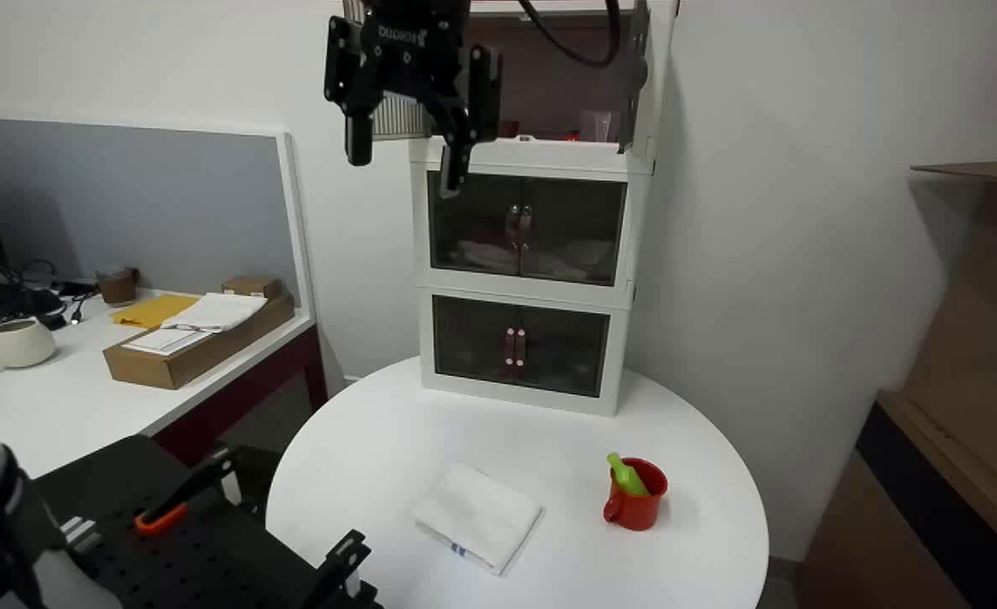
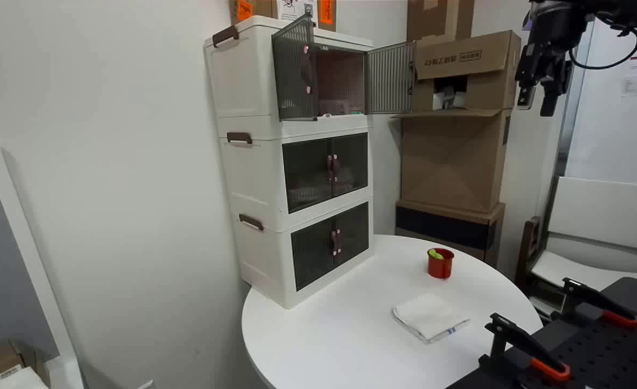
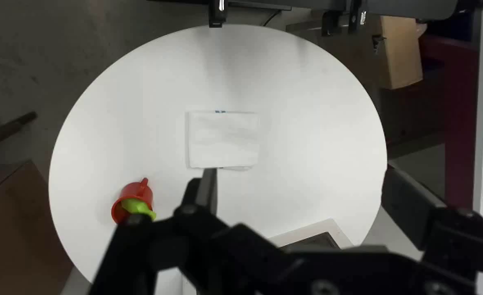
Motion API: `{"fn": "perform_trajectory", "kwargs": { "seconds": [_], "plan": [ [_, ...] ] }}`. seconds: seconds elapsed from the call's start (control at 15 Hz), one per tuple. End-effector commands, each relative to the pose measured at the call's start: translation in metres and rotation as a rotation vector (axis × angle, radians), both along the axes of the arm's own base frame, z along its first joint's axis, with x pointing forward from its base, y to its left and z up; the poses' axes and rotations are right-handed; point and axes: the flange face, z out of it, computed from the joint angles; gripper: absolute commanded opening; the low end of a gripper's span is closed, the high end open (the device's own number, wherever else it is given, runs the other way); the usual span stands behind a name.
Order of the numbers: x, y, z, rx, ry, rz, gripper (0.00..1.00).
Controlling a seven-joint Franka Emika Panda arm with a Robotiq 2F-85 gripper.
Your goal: Pick up the red cup and place it at the top shelf of the cabinet
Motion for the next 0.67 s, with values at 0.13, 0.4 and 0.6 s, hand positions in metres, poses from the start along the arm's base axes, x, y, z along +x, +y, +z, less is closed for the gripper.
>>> {"fn": "perform_trajectory", "kwargs": {
  "seconds": [0.13,0.4,0.6],
  "plan": [
    [0.001,-0.001,0.001,-0.008,-0.009,-0.002,1.0],
    [0.001,-0.004,0.002,-0.025,-0.027,-0.007,1.0],
    [0.013,-0.012,-0.011,-0.147,-0.221,-0.054,1.0]
  ]
}}
